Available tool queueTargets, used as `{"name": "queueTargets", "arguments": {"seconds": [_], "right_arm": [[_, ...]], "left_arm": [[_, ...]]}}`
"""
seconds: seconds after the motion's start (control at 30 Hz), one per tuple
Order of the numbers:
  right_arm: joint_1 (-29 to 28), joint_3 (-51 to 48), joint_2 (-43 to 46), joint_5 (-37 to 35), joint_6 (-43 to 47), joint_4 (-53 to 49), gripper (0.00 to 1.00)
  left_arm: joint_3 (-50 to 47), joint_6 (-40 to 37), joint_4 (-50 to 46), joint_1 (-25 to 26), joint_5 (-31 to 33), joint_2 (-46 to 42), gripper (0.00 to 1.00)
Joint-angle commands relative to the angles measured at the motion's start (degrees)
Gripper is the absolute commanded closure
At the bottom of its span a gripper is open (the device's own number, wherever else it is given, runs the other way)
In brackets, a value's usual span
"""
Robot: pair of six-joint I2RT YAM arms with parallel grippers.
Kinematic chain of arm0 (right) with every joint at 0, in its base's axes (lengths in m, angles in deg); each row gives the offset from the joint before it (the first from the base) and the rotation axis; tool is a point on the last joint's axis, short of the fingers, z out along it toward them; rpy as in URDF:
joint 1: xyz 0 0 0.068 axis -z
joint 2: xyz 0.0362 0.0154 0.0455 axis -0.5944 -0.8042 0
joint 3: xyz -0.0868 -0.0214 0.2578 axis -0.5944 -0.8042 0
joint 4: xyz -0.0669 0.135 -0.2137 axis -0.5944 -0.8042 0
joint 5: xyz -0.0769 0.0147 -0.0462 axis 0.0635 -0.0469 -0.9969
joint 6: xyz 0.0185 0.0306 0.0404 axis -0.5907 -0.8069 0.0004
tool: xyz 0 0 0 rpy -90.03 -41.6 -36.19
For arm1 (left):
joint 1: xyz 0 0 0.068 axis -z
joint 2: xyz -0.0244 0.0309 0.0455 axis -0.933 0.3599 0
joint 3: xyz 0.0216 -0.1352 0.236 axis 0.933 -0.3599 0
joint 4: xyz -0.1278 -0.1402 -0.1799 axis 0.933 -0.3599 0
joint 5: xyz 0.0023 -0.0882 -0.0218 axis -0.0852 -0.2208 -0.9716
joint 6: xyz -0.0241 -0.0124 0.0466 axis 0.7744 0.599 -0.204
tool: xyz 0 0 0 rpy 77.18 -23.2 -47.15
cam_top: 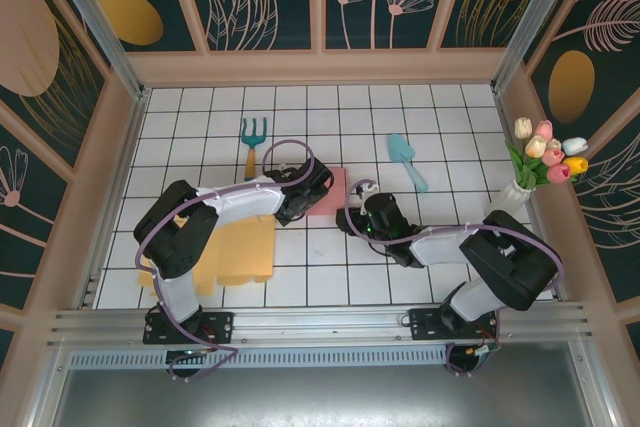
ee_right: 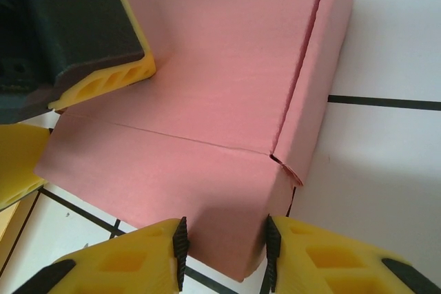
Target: Fold the paper box
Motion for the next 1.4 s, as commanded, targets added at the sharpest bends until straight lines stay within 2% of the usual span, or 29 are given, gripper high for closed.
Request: {"name": "queueTargets", "arguments": {"seconds": [0.0, 0.67, 1.13, 1.37], "right_arm": [[-0.8, -0.6, -1.2, -0.1, 1.4, 1.8, 0.62], [-0.8, -2.2, -7.4, -7.1, 4.7, 7.5, 0.65], [-0.8, -3.3, -12.3, -11.8, 6.3, 14.0, 0.62], [-0.8, -1.1, -14.1, -12.7, 6.4, 14.2, 0.62]], "left_arm": [[-1.8, 0.7, -4.3, 0.1, 0.5, 1.3, 0.04], [-1.9, 0.5, -4.3, 0.0, 0.6, 1.7, 0.04], [-1.9, 0.1, -4.2, -0.5, -0.2, 2.8, 0.04], [-2.2, 0.0, -3.9, -0.5, -0.4, 2.9, 0.04]]}}
